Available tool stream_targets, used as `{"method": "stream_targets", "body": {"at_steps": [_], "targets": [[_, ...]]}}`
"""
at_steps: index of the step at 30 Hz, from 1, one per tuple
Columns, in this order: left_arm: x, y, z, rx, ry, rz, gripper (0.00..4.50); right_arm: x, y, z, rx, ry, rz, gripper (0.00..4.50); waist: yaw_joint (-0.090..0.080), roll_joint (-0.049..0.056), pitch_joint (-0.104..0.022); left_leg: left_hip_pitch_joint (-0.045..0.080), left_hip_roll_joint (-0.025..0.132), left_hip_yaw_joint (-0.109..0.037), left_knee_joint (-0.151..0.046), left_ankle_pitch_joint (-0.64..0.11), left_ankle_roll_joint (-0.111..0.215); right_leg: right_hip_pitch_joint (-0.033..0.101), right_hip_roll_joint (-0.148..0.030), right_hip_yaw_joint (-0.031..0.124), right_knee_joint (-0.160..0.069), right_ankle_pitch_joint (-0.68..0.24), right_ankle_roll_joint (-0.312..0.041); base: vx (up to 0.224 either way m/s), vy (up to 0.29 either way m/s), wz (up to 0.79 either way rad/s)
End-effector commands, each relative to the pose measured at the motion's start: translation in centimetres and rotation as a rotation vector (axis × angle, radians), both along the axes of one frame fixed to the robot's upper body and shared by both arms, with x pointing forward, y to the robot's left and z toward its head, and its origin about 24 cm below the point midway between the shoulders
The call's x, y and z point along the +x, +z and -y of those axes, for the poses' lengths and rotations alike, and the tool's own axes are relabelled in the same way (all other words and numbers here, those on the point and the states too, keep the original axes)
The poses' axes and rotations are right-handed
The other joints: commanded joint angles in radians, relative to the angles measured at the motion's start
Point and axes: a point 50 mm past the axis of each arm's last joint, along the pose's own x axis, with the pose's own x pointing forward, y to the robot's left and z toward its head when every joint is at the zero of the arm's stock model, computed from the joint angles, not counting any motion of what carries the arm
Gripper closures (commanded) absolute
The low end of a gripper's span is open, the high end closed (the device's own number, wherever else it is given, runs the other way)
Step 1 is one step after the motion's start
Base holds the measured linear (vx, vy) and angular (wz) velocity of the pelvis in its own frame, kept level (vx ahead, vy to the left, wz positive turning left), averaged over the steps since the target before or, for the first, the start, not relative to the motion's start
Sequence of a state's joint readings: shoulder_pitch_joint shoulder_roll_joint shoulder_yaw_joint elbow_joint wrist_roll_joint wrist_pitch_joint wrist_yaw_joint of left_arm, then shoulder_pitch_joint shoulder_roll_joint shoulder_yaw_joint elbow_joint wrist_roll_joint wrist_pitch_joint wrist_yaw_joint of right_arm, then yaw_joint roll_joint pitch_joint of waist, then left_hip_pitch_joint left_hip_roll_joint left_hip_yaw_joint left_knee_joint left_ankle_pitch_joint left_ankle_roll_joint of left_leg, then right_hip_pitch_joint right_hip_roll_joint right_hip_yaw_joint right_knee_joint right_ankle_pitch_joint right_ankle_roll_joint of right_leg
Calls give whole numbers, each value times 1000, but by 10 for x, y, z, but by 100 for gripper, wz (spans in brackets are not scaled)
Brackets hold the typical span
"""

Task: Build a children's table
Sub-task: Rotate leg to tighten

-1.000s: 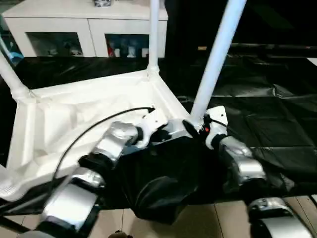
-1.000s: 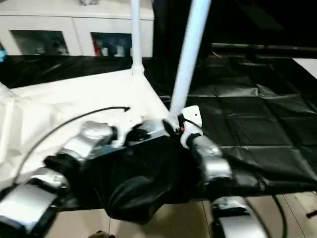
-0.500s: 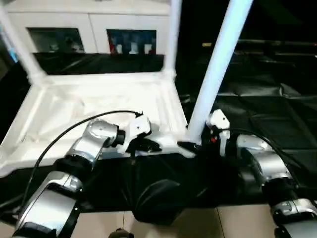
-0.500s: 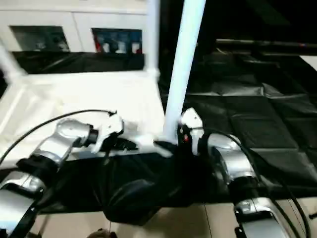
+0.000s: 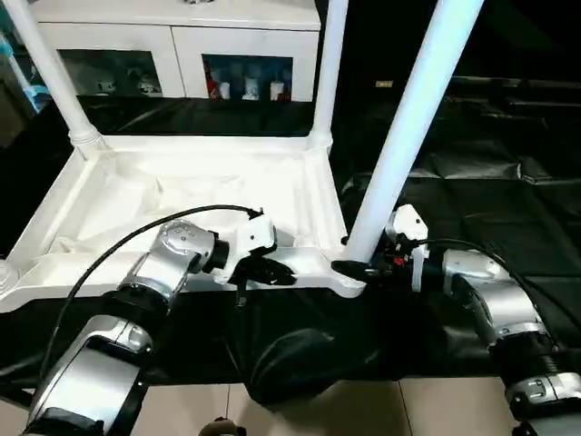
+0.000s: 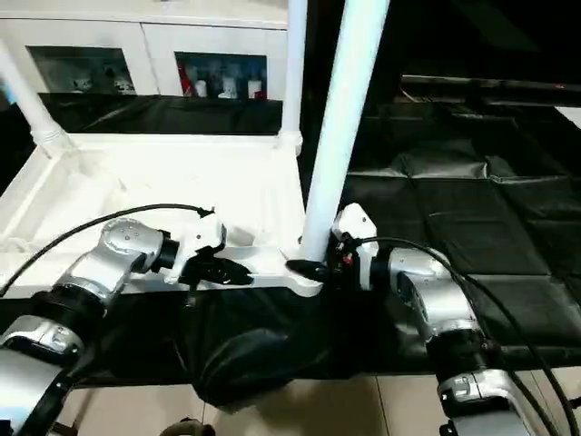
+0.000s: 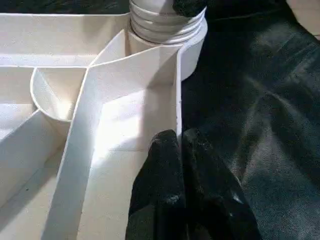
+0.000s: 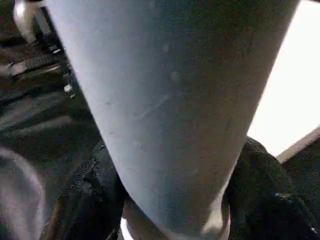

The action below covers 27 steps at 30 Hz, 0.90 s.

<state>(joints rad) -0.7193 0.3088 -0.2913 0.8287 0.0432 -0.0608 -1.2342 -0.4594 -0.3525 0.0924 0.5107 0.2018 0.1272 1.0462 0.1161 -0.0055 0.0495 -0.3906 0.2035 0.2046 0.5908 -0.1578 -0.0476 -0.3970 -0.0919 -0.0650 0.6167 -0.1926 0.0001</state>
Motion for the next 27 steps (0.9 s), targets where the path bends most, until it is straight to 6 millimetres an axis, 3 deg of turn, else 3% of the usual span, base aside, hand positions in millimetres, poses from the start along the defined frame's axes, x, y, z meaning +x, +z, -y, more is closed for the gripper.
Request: {"method": "stream_targets", "body": {"at_steps": [1,2,4,5,6,7,8,10,11,15,17,22,27], "targets": [[13,4,5,-17,154,58,450,-3,-17,-5,6,-97,-61,219,-6,-16,-60,32,37,-16,-74,-260,18,30,-62,42,-79,-238,-217,0,0,0],[17,5,9,-20,199,65,450,-1,-22,-6,15,-189,-72,221,-9,-15,-57,34,35,-22,-78,-307,-9,31,-67,42,-89,-332,-191,0,0,0],[21,7,16,-37,246,70,450,3,-29,-8,31,-304,-87,233,-13,-13,-56,37,36,-24,-82,-324,-24,25,-67,43,-93,-362,-179,0,0,0],[24,8,24,-43,282,83,450,6,-34,-11,46,-406,-106,239,-20,-14,-56,32,36,-28,-87,-339,-36,31,-66,41,-95,-371,-167,0,0,0],[24,8,24,-43,282,83,450,6,-34,-11,46,-406,-106,243,-20,-12,-55,36,35,-28,-88,-353,-41,26,-66,41,-97,-379,-163,0,0,0],[29,10,40,-61,342,100,450,12,-40,-21,60,-554,-132,243,-23,-9,-55,45,36,-26,-86,-374,-46,20,-66,44,-102,-383,-165,0,0,0],[30,11,46,-68,366,108,450,13,-42,-27,63,-594,-139,244,-25,-8,-54,45,34,-26,-85,-384,-52,16,-65,44,-101,-385,-169,0,0,0],[31,12,58,-86,392,111,450,17,-42,-42,48,-630,-136,244,-30,-10,-56,41,32,-31,-88,-385,-56,24,-67,41,-103,-396,-162,0,0,0],[32,13,64,-95,396,114,450,19,-41,-50,44,-627,-132,244,-33,-3,-56,43,32,-30,-87,-384,-53,22,-64,42,-103,-367,-165,0,0,0],[30,15,73,-100,351,125,450,22,-33,-69,65,-553,-98,244,-35,-7,-58,38,30,-27,-86,-371,-27,28,-62,44,-102,-312,-170,0,0,0],[28,15,72,-102,316,121,450,24,-26,-72,106,-502,-84,176,-33,-8,-58,37,30,-26,-86,-360,-20,30,-61,44,-100,-296,-175,0,0,0],[25,13,60,-95,246,100,450,24,-18,-62,96,-368,-60,148,-34,-9,-58,34,30,-27,-87,-357,-8,34,-62,42,-101,-307,-176,0,0,0],[17,10,45,-93,122,53,450,15,-12,-41,72,-165,-67,135,-31,-11,-61,28,34,-25,-84,-297,18,42,-63,43,-91,-238,-194,0,0,0]]}}
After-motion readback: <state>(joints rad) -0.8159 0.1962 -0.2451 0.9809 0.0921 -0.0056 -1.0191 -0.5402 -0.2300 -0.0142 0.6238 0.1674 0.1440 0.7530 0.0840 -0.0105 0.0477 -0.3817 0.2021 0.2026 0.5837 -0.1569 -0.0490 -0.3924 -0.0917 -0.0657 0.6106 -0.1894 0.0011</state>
